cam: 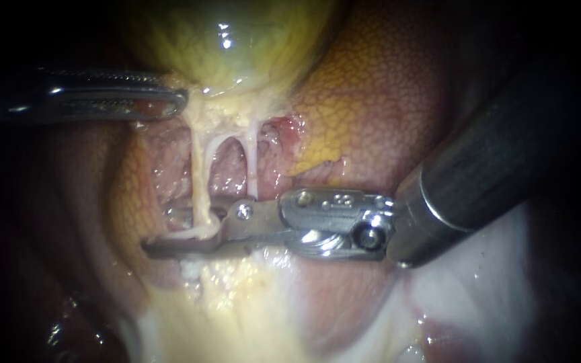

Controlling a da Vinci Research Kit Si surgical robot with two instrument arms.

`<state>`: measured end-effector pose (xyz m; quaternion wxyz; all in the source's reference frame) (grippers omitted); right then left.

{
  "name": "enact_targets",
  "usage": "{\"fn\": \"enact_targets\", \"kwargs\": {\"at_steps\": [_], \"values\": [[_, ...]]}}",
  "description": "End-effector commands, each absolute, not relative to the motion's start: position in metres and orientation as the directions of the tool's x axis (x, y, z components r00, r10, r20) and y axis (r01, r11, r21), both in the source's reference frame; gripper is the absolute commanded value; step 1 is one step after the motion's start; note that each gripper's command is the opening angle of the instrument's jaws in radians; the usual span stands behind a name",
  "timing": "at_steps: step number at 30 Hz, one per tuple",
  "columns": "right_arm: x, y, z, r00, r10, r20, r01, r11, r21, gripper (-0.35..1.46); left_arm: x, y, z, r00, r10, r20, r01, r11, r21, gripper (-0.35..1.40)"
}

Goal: Clipping second clip left tube

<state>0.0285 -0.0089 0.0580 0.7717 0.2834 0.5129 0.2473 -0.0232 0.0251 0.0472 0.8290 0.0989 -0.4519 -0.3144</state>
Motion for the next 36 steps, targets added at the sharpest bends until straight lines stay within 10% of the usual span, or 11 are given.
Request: {"fn": "enact_targets", "kwargs": {"at_steps": [1, 22, 36], "values": [[0.0284, -0.0089, 0.058, 0.352, 0.672, -0.651, -0.091, 0.717, 0.691, 0.09, -0.0232, 0.0251, 0.0472, 0.394, -0.611, 0.687, 0.432, 0.783, 0.448, -0.35], [0.0245, -0.0059, 0.0558, 0.34, 0.627, -0.701, -0.024, 0.751, 0.66, 0.5, -0.0229, 0.0251, 0.0472, 0.394, -0.61, 0.687, 0.431, 0.783, 0.448, -0.35], [0.0228, -0.0051, 0.0561, 0.195, 0.661, -0.725, 0.243, 0.684, 0.688, 0.48, -0.0229, 0.0251, 0.0472, 0.394, -0.61, 0.687, 0.431, 0.783, 0.448, -0.35]]}}
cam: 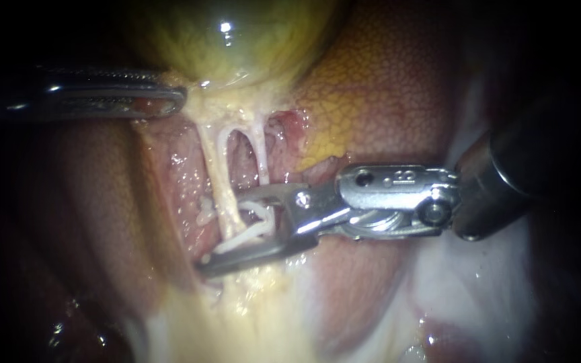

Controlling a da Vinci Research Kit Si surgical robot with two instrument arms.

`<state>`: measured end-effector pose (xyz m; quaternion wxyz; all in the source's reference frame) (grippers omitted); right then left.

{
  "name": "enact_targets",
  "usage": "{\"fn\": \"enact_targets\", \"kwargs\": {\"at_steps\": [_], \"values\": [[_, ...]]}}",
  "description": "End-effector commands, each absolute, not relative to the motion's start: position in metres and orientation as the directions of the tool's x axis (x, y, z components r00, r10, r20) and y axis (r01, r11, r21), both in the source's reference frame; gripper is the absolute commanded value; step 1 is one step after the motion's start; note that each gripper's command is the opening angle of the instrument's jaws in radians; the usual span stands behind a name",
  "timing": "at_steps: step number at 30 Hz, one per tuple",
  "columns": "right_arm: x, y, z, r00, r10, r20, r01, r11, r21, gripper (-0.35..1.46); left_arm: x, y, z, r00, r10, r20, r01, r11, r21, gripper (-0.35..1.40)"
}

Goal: Clipping second clip left tube

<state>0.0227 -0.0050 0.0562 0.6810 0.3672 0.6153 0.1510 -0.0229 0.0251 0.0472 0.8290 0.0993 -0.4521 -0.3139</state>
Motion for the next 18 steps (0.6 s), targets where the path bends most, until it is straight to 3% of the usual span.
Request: {"fn": "enact_targets", "kwargs": {"at_steps": [1, 10, 18], "values": [[0.0227, -0.0051, 0.0563, 0.181, 0.669, -0.721, 0.267, 0.672, 0.691, 0.48, -0.0229, 0.0251, 0.0472, 0.394, -0.61, 0.687, 0.431, 0.783, 0.448, -0.35], [0.0222, -0.0057, 0.0568, 0.141, 0.698, -0.702, 0.404, 0.606, 0.685, 0.45, -0.0232, 0.0251, 0.0472, 0.394, -0.611, 0.687, 0.432, 0.783, 0.448, -0.35], [0.0224, -0.0066, 0.0565, 0.136, 0.694, -0.707, 0.452, 0.592, 0.667, 0.43, -0.0233, 0.0251, 0.0472, 0.394, -0.611, 0.687, 0.433, 0.782, 0.448, -0.35]]}}
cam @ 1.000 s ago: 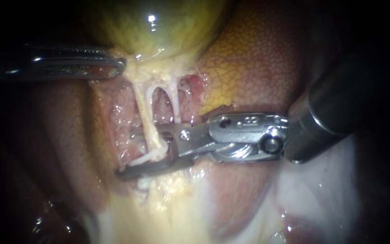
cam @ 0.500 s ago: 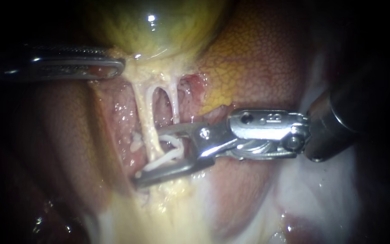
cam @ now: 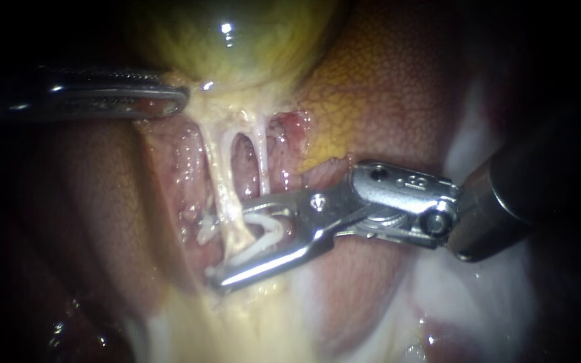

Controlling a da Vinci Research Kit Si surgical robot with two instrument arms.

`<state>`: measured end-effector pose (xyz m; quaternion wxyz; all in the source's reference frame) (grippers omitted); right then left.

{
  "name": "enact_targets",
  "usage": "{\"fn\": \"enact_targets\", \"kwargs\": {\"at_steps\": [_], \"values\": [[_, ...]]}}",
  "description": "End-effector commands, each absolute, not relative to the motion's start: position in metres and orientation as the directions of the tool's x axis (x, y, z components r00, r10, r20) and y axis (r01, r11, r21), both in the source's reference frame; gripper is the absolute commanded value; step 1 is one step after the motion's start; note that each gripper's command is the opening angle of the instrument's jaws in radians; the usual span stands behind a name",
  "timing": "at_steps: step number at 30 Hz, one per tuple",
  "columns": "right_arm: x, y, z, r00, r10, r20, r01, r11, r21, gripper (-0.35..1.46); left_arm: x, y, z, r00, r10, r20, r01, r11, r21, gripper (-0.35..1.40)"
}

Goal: Clipping second clip left tube

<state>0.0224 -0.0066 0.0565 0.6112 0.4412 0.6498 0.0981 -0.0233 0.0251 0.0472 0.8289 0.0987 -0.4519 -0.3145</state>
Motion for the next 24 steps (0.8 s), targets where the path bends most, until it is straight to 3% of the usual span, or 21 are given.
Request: {"fn": "enact_targets", "kwargs": {"at_steps": [1, 24], "values": [[0.0224, -0.0067, 0.0565, 0.137, 0.693, -0.708, 0.455, 0.59, 0.667, 0.43, -0.0233, 0.0251, 0.0472, 0.394, -0.611, 0.687, 0.433, 0.782, 0.448, -0.35], [0.023, -0.0078, 0.0554, 0.142, 0.69, -0.71, 0.479, 0.58, 0.659, 0.37, -0.0234, 0.0251, 0.0473, 0.394, -0.611, 0.687, 0.433, 0.782, 0.448, -0.35]]}}
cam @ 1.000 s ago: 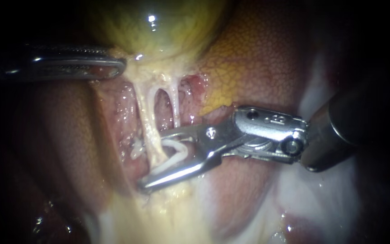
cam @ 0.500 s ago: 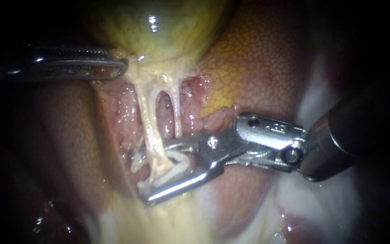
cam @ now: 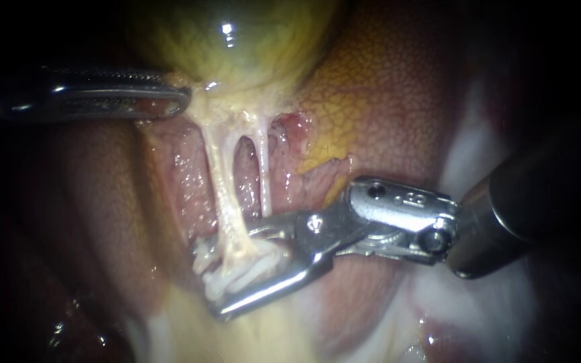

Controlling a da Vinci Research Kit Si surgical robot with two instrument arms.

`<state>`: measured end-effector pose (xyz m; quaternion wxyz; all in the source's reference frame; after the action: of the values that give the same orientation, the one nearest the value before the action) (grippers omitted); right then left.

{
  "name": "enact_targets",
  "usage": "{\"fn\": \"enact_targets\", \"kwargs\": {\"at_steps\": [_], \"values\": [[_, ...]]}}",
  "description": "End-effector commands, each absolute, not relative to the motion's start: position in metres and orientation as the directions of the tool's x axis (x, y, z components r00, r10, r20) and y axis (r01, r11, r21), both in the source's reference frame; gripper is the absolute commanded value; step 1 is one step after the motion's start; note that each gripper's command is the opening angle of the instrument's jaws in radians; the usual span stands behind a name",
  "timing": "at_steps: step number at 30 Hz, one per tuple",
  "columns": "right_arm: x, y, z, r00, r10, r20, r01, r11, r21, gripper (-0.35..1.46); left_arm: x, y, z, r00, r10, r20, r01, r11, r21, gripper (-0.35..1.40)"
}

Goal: Clipping second clip left tube

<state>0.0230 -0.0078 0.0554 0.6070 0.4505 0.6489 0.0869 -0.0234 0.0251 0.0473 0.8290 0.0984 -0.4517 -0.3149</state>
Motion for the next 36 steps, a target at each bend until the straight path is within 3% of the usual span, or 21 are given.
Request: {"fn": "enact_targets", "kwargs": {"at_steps": [1, 10, 20, 30, 36], "values": [[0.023, -0.0078, 0.0554, 0.139, 0.691, -0.71, 0.48, 0.58, 0.658, 0.37, -0.0234, 0.0251, 0.0473, 0.394, -0.611, 0.687, 0.433, 0.782, 0.448, -0.35], [0.023, -0.0075, 0.0557, 0.065, 0.716, -0.695, 0.505, 0.577, 0.642, 0.31, -0.0234, 0.0251, 0.0473, 0.394, -0.611, 0.687, 0.433, 0.782, 0.448, -0.35], [0.023, -0.0069, 0.0563, 0.055, 0.747, -0.663, 0.511, 0.549, 0.661, 0.24, -0.0234, 0.0251, 0.0473, 0.394, -0.611, 0.687, 0.434, 0.782, 0.447, -0.35], [0.0229, -0.0064, 0.0567, 0.073, 0.778, -0.624, 0.502, 0.512, 0.697, -0.01, -0.0234, 0.0251, 0.0473, 0.394, -0.611, 0.687, 0.434, 0.782, 0.447, -0.35], [0.0229, -0.0062, 0.0568, 0.102, 0.808, -0.58, 0.496, 0.465, 0.734, -0.26, -0.0234, 0.0251, 0.0473, 0.394, -0.611, 0.687, 0.434, 0.782, 0.447, -0.35]]}}
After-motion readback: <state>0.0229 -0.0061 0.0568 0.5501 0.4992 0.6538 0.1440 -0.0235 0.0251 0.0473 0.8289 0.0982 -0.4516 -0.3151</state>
